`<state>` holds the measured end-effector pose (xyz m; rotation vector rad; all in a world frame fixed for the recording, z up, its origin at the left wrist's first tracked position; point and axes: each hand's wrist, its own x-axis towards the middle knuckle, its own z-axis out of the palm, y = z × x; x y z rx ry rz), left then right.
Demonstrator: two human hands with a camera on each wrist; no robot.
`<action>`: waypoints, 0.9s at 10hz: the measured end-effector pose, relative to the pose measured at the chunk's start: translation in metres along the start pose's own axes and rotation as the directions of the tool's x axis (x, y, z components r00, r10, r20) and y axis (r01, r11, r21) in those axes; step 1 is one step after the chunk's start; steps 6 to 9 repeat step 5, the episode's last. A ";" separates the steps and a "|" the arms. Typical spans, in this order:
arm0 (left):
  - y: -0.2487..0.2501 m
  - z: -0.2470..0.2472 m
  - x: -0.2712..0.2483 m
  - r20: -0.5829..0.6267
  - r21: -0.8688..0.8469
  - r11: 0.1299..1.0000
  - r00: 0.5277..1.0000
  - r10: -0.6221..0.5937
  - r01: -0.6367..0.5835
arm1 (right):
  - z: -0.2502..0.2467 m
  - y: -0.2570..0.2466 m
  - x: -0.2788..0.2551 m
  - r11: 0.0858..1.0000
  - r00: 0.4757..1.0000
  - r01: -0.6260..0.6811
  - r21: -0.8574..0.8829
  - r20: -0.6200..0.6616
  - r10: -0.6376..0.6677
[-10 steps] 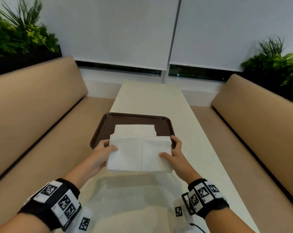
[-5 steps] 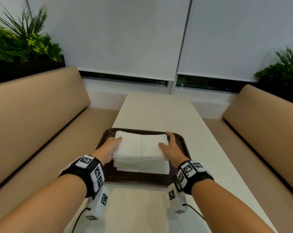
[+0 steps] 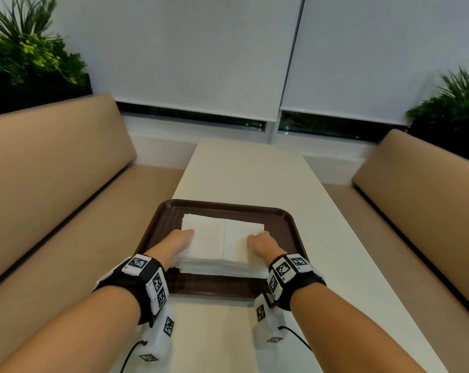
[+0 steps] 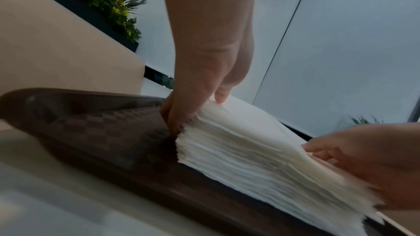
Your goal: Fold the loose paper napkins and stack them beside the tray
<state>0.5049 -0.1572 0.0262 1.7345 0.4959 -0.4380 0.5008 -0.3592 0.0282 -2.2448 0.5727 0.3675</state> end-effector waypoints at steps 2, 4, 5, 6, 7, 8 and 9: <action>0.006 -0.003 -0.011 0.044 -0.116 0.993 0.999 0.010 -0.005 | -0.010 0.002 0.015 0.995 0.996 -0.005 0.099 0.087 -0.003; 0.007 -0.004 -0.015 0.053 -0.196 0.980 0.999 -0.012 0.022 | -0.014 0.004 -0.007 0.991 0.997 -0.021 0.131 0.073 0.012; 0.007 -0.006 -0.018 0.021 -0.205 0.979 1.000 0.008 -0.003 | -0.021 0.005 -0.019 0.981 0.999 0.011 0.193 0.035 -0.019; 0.007 -0.006 -0.018 0.021 -0.205 0.979 1.000 0.008 -0.003 | -0.021 0.005 -0.019 0.981 0.999 0.011 0.193 0.035 -0.019; 0.007 -0.006 -0.018 0.021 -0.205 0.979 1.000 0.008 -0.003 | -0.021 0.005 -0.019 0.981 0.999 0.011 0.193 0.035 -0.019; 0.007 -0.006 -0.018 0.021 -0.205 0.979 1.000 0.008 -0.003 | -0.021 0.005 -0.019 0.981 0.999 0.011 0.193 0.035 -0.019; 0.007 -0.006 -0.018 0.021 -0.205 0.979 1.000 0.008 -0.003 | -0.021 0.005 -0.019 0.981 0.999 0.011 0.193 0.035 -0.019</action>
